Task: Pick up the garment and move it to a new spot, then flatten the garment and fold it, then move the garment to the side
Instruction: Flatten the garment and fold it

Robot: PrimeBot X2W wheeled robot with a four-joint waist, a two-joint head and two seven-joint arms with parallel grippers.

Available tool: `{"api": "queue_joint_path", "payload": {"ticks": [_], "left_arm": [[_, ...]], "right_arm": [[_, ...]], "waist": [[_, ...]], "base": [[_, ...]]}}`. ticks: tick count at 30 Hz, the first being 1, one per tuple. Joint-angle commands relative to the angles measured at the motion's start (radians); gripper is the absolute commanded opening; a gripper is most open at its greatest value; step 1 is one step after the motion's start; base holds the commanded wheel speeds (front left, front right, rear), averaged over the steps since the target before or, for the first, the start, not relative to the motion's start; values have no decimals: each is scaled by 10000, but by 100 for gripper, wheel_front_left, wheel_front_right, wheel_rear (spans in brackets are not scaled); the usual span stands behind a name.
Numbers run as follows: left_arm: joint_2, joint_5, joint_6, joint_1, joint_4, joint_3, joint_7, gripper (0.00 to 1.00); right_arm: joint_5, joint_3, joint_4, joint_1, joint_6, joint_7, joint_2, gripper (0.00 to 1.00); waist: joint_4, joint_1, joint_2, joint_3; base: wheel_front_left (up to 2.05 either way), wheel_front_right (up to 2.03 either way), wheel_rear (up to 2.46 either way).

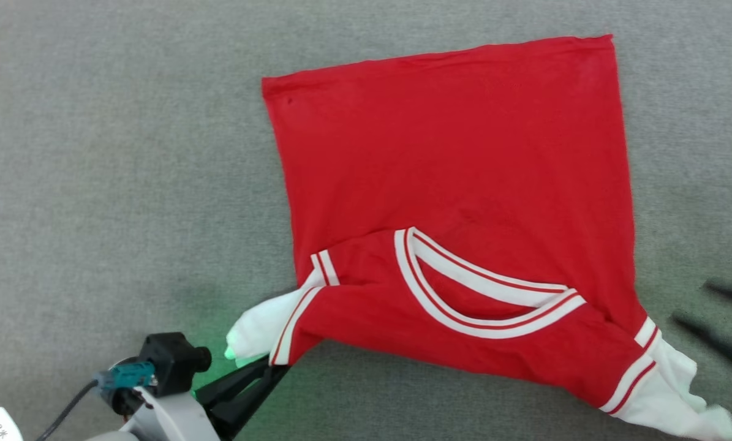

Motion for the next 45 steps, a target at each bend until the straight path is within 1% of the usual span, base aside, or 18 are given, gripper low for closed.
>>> {"api": "queue_joint_path", "payload": {"ticks": [1,3,5,6,9,11,17,20,23,26,29,32,33,34,35,36,41,45], "left_arm": [[-52,74,2,92,-19,3,-31,0],[-161,167,-31,47,-29,30,-46,0],[-297,285,-84,-67,25,39,-48,0],[-379,339,-125,-146,61,48,-48,0],[-712,535,-285,-381,222,45,-7,0],[-943,635,-388,-568,362,53,26,0],[-1620,898,-749,-1102,841,63,74,0],[-1863,1028,-873,-1328,1049,67,88,0],[-2046,1098,-963,-1458,1269,107,69,0],[-2187,1144,-1027,-1534,1486,131,80,0],[-2322,1182,-1101,-1555,1703,176,71,0],[-2422,1178,-1159,-1569,1908,228,65,0],[-2439,1178,-1170,-1563,1984,258,54,0],[-2446,1173,-1183,-1545,2055,303,48,0],[-2454,1158,-1191,-1526,2096,366,34,0],[-2454,1156,-1209,-1513,2149,442,20,0],[-2423,1088,-1268,-1409,2288,890,-19,0],[-2416,1255,-1292,-1130,2255,1441,-70,0]], "right_arm": [[75,-148,-19,-7,-15,-6,-64,100],[409,-804,55,-288,-15,105,-299,100],[460,-1443,505,-672,-15,295,-378,100],[387,-1681,762,-915,-15,422,-280,100],[-156,-2137,1817,-2025,-15,963,438,100],[-725,-2036,2552,-3014,-15,1622,1198,100],[-2987,-1137,5129,-6381,-15,3689,3548,100],[-3656,-711,6462,-7672,-15,4519,4361,100],[-3973,-493,7703,-8660,-15,5417,4921,100],[-4239,-338,8736,-9330,-15,6299,5259,100],[-4258,-62,9359,-9592,-15,7061,5564,100],[-4229,133,9616,-9670,-13,7247,5734,100],[-4257,223,9659,-9676,-13,7233,5784,87],[-4222,329,9681,-9637,-7,7267,5831,50],[-4133,411,9681,-9605,-4,7285,5838,28],[-4067,452,9689,-9557,-2,7233,5816,0],[-3718,326,9620,-9383,-15,6626,5391,0],[-3105,148,9105,-8983,-15,5979,4937,0]], "waist": [[92,0,-1,18],[225,0,-1,90],[406,0,-1,189],[503,0,-1,260],[842,0,-1,505],[1041,0,-1,688],[1577,0,-1,1351],[1777,0,-1,1686],[1902,0,-1,1948],[1985,0,-1,2125],[2035,0,-1,2225],[2031,0,-1,2268],[2008,0,-1,2255],[1977,0,-1,2217],[1949,0,-1,2184],[1906,0,-1,2114],[1675,0,-1,1680],[1380,0,-1,1268]], "base": [[0,0,0],[0,0,0],[0,0,0],[0,0,0],[0,0,0],[0,0,0],[0,0,0],[0,0,0],[0,0,0],[0,0,0],[0,0,0],[0,0,0],[0,0,0],[0,0,0],[0,0,0],[0,0,0],[0,0,0],[0,0,0]]}}
